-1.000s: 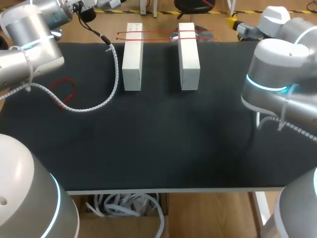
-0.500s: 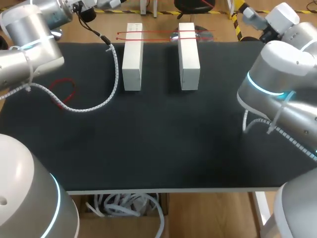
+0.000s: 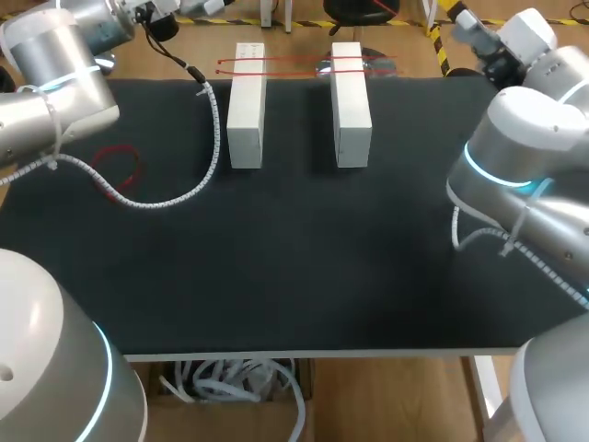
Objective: Grab the tape and strap the tape.
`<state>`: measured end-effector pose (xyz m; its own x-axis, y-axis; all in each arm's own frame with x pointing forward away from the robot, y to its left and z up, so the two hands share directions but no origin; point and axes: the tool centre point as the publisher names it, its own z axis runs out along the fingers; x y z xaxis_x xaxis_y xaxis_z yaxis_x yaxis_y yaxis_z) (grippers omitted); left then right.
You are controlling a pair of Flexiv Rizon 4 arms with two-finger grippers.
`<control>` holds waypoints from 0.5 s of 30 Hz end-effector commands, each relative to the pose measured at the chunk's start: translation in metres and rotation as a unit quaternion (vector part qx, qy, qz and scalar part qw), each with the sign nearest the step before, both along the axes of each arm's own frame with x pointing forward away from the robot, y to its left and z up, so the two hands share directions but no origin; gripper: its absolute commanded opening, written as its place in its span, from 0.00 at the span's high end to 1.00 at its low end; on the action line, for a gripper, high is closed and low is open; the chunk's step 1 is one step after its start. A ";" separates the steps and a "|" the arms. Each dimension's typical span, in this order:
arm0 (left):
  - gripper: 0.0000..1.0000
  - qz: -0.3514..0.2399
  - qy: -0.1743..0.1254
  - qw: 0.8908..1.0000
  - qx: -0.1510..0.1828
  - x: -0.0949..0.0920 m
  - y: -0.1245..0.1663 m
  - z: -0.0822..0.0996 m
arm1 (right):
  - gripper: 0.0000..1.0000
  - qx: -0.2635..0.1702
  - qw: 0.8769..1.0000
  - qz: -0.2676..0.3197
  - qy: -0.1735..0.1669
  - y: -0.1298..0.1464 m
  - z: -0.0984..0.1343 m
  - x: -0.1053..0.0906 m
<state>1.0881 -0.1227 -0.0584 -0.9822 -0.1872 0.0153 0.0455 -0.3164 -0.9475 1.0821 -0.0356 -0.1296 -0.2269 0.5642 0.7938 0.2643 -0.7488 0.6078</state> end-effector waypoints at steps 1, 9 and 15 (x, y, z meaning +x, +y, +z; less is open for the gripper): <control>1.00 0.002 0.000 1.000 0.000 0.000 0.000 0.000 | 0.00 0.177 0.983 -0.036 0.002 0.031 0.003 0.000; 1.00 0.002 0.000 1.000 0.000 0.000 0.000 0.000 | 0.00 0.288 0.954 -0.073 0.035 0.045 0.004 -0.006; 1.00 0.002 0.000 1.000 0.000 0.000 0.000 0.000 | 0.00 0.345 0.932 -0.108 0.030 0.044 -0.006 -0.004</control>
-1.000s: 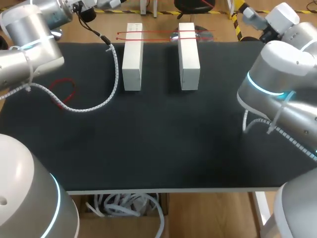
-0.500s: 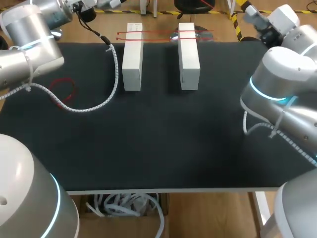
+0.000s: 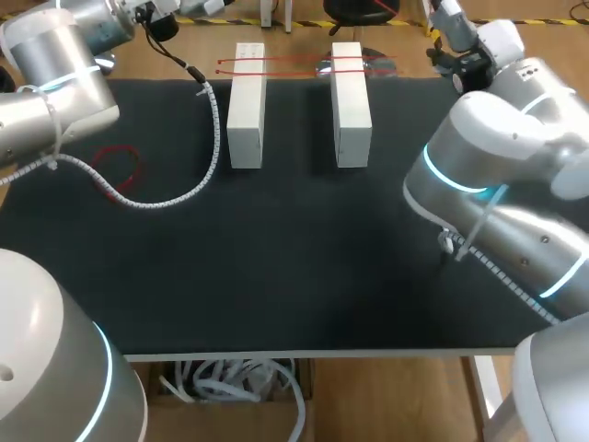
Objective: Grab the tape and strap the tape.
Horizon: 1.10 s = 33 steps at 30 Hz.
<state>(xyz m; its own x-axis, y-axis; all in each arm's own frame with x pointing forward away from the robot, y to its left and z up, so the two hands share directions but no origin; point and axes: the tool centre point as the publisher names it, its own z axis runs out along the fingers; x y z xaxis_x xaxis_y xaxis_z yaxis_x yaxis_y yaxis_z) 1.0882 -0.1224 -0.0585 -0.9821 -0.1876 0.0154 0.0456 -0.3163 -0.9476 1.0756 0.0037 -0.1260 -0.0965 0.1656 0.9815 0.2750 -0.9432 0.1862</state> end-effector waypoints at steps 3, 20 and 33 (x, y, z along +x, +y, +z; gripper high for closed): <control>1.00 0.001 0.000 1.000 0.000 0.000 0.000 0.000 | 0.00 0.142 0.984 -0.101 -0.019 0.005 -0.009 0.007; 1.00 0.001 0.000 1.000 0.000 0.000 0.000 0.000 | 0.00 0.159 0.979 -0.126 -0.027 -0.007 -0.009 0.032; 1.00 0.001 0.000 1.000 0.000 0.000 0.000 0.000 | 0.00 0.167 0.975 -0.139 -0.052 -0.018 0.006 0.042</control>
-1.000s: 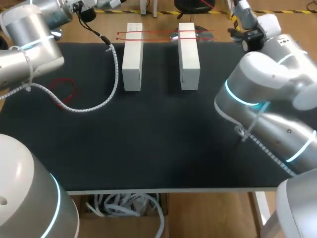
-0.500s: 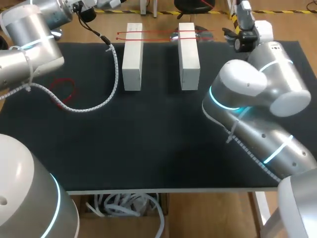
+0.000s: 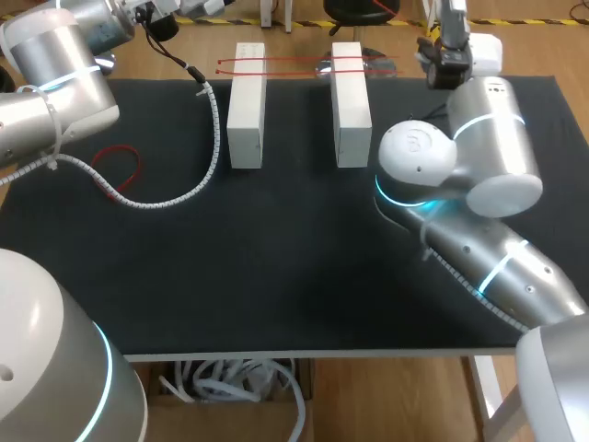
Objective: Grab the tape and strap the tape.
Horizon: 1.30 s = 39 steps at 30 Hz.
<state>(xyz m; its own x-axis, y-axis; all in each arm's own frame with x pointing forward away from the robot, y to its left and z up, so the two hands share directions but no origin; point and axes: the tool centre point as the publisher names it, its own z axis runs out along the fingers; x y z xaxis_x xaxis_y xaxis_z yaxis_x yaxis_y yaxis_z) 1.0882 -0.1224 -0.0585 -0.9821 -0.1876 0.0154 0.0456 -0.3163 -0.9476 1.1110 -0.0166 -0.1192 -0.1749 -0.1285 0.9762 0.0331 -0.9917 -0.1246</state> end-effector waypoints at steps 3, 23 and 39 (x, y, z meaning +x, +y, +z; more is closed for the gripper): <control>1.00 0.001 0.000 1.000 0.000 0.000 0.000 0.000 | 0.00 -0.001 1.000 -0.022 -0.007 0.000 -0.003 0.007; 1.00 0.001 0.000 1.000 0.000 0.000 0.000 0.000 | 0.03 -0.015 1.000 -0.025 -0.011 -0.004 0.001 0.008; 1.00 0.001 0.000 1.000 0.000 0.000 0.000 0.000 | 0.53 -0.022 1.000 -0.015 -0.003 0.001 0.000 -0.001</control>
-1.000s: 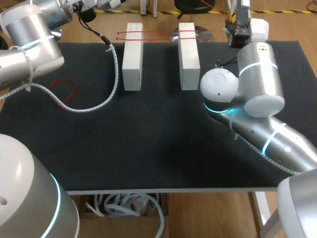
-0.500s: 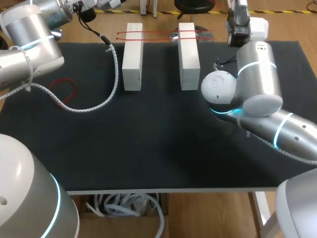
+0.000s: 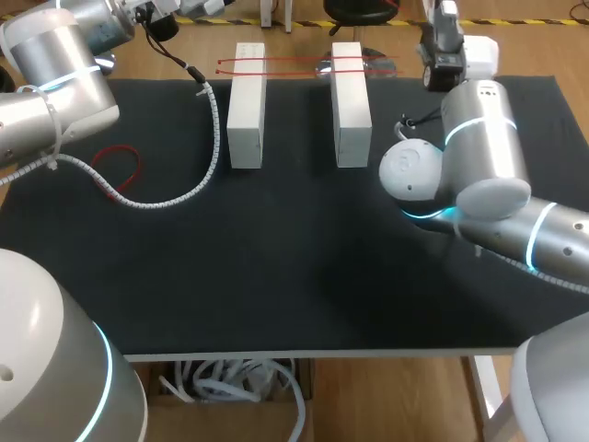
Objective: Grab the tape and strap the tape.
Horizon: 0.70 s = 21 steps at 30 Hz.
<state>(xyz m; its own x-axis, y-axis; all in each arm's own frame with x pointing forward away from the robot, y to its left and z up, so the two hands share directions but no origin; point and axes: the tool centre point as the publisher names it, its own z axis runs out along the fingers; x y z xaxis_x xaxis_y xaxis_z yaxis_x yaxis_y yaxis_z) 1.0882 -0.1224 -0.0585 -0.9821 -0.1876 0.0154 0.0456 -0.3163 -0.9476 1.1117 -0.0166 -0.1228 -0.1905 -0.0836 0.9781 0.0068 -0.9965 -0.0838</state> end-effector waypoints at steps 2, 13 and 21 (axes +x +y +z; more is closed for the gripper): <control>1.00 0.001 0.000 1.000 0.000 0.000 0.000 0.000 | 0.53 -0.002 1.000 -0.001 0.003 0.001 0.003 -0.002; 1.00 0.001 0.000 1.000 0.000 0.000 0.000 0.000 | 0.71 -0.004 1.000 -0.003 0.000 0.000 0.004 -0.004; 1.00 0.001 0.000 1.000 0.000 0.000 0.000 0.000 | 0.86 -0.005 1.000 -0.004 0.003 -0.001 0.003 -0.005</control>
<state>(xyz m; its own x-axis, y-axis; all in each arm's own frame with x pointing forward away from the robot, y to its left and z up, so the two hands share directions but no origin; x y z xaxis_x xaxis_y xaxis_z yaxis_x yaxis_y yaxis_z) 1.0882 -0.1224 -0.0585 -0.9821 -0.1876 0.0154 0.0456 -0.3163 -0.9476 1.1075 -0.0190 -0.1210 -0.1902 -0.0726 0.9791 0.0043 -0.9973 -0.0732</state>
